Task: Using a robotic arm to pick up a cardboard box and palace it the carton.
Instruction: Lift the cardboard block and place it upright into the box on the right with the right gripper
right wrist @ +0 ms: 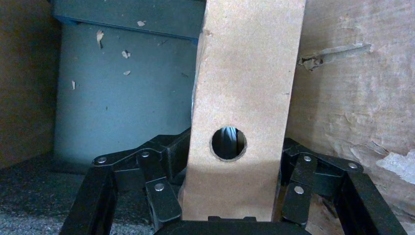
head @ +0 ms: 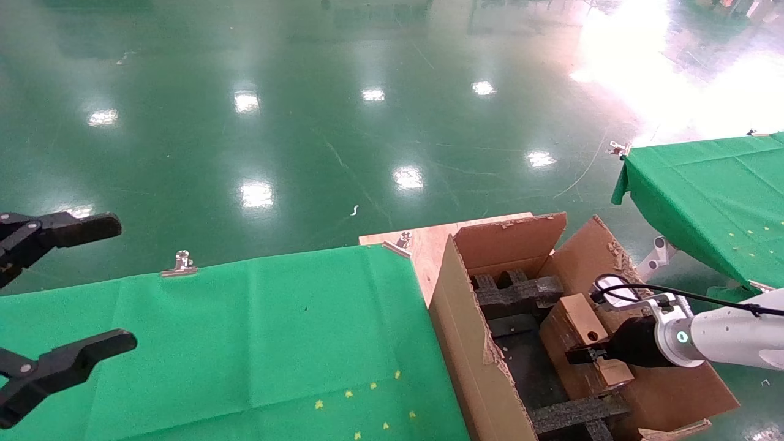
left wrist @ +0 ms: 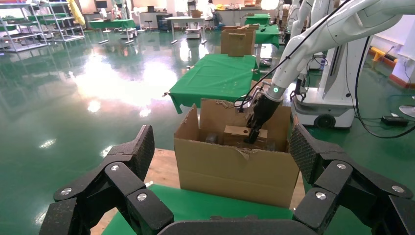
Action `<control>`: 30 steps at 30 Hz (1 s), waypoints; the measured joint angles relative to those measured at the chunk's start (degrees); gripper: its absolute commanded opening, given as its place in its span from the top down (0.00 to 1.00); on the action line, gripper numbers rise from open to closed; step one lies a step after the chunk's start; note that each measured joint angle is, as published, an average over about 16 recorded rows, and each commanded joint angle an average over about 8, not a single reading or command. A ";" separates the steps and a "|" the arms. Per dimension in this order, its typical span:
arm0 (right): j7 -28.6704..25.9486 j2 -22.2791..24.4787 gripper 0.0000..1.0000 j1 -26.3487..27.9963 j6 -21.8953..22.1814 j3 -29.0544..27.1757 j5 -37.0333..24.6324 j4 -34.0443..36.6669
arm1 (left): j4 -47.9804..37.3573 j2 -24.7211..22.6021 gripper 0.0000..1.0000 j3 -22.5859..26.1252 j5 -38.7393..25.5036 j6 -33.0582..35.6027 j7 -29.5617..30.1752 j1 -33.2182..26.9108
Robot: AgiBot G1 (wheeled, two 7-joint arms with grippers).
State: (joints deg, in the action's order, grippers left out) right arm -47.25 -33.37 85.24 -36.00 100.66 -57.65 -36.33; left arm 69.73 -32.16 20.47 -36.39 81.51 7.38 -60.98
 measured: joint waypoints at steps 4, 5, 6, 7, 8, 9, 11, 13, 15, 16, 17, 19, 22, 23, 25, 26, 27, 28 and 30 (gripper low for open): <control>-0.04 0.05 0.00 0.06 -0.03 -0.03 0.05 -0.03 | 0.00 0.00 0.00 0.00 0.00 0.00 0.00 0.00; -0.05 0.08 0.00 0.11 -0.01 -0.03 0.04 -0.08 | 0.00 0.00 0.00 0.00 0.00 0.00 0.00 0.00; -0.07 0.12 0.00 0.16 0.00 -0.03 0.03 -0.13 | 0.00 0.00 0.00 0.00 0.00 0.00 0.00 0.00; -0.08 0.17 0.00 0.22 0.01 -0.03 0.02 -0.18 | 0.00 0.00 0.00 0.00 0.00 0.00 0.00 0.00; -0.09 0.21 0.00 0.28 0.02 -0.03 0.00 -0.23 | 0.00 0.00 0.00 0.00 0.00 0.00 0.00 0.00; -0.10 0.27 0.00 0.35 0.02 -0.03 -0.02 -0.29 | 0.00 0.00 0.00 0.00 0.00 0.00 0.00 0.00; -0.13 0.38 0.00 0.52 0.01 -0.03 -0.07 -0.39 | 0.00 0.00 0.00 0.00 0.00 0.00 0.00 0.00; -0.12 0.49 0.00 0.71 -0.06 -0.05 -0.12 -0.48 | 0.00 0.00 0.00 0.00 0.00 0.00 0.00 0.00; -0.14 0.64 0.00 0.96 -0.12 -0.04 -0.23 -0.64 | 0.00 0.00 0.00 0.00 0.00 0.00 0.00 0.00; -0.15 0.72 0.00 1.11 -0.15 -0.04 -0.30 -0.74 | 0.00 0.00 0.00 0.00 0.00 0.00 0.00 0.00; -0.17 0.80 0.00 1.27 -0.19 -0.03 -0.38 -0.85 | 0.00 0.00 0.00 0.00 0.00 0.00 0.00 0.00; -0.21 0.98 0.00 1.65 -0.23 -0.02 -0.57 -1.12 | 0.00 0.00 0.00 0.00 0.00 0.00 0.00 0.00; -0.28 1.30 0.00 2.38 -0.24 -0.03 -0.93 -1.65 | 0.00 0.00 0.00 0.00 0.00 0.00 0.00 0.00; -0.31 1.42 0.00 2.68 -0.21 -0.04 -1.06 -1.87 | 0.00 0.00 0.00 0.00 0.00 0.00 0.00 0.00; -0.36 1.68 0.00 3.38 -0.13 -0.10 -1.36 -2.38 | 0.00 0.00 0.00 0.00 0.00 0.00 0.00 0.00; -0.39 1.82 0.00 3.80 -0.07 -0.16 -1.53 -2.67 | 0.00 0.00 0.00 0.00 0.00 0.00 0.00 0.00; -0.41 1.97 0.00 4.25 0.01 -0.22 -1.70 -3.00 | 0.00 0.00 0.00 0.00 0.00 0.00 0.00 0.00; -0.44 2.12 0.00 4.75 0.10 -0.30 -1.89 -3.37 | 0.00 0.00 0.00 0.00 0.00 0.00 0.00 0.00; -0.46 2.46 0.00 5.90 0.32 -0.52 -2.28 -4.24 | 0.00 0.00 0.00 0.00 0.00 0.00 0.00 0.00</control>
State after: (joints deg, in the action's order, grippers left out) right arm -47.71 -30.91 91.14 -35.68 100.14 -59.93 -40.57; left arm 69.73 -32.16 20.47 -36.39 81.51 7.37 -60.98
